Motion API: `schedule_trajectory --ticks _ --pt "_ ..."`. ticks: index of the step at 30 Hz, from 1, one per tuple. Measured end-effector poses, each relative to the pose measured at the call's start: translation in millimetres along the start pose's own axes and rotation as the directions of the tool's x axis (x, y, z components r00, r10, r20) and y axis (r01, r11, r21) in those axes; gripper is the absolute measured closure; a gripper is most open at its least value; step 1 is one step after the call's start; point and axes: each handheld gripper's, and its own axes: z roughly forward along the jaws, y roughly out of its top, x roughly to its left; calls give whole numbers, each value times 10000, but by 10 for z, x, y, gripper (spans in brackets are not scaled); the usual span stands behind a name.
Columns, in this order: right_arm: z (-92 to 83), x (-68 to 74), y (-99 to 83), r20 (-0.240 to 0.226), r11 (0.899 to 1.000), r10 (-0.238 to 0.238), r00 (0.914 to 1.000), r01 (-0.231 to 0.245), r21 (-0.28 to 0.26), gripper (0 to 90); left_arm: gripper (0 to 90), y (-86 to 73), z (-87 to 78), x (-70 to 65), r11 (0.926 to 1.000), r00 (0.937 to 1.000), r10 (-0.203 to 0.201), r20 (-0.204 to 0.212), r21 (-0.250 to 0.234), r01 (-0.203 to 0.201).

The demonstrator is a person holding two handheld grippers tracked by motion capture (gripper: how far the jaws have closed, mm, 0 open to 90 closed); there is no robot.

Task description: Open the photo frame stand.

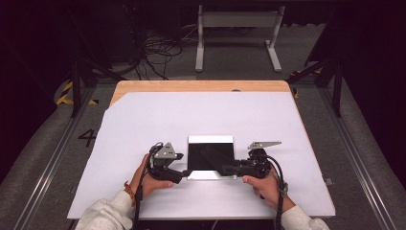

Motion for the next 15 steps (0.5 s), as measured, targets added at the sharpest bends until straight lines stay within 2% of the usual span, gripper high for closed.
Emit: schedule_trajectory --ticks 4,9,11,13,15 --pt "-15 22 -3 11 9998 -175 9998 175 -94 521 273 6 32 15 10000 10000 -55 49 42 55" --pt "-44 78 2 98 9975 -666 9977 668 -221 543 268 24 105 37 9995 9995 -268 178 160 265" --pt "-51 95 1 139 9962 -835 9964 838 -256 546 267 40 135 46 9994 9997 -237 100 264 234" --pt "-53 99 -3 151 9955 -914 9957 918 -251 550 267 56 163 61 9987 9988 -445 225 250 439" --pt "-58 103 -7 128 9955 -894 9959 898 -286 555 257 66 175 79 9987 9987 -430 267 285 422"
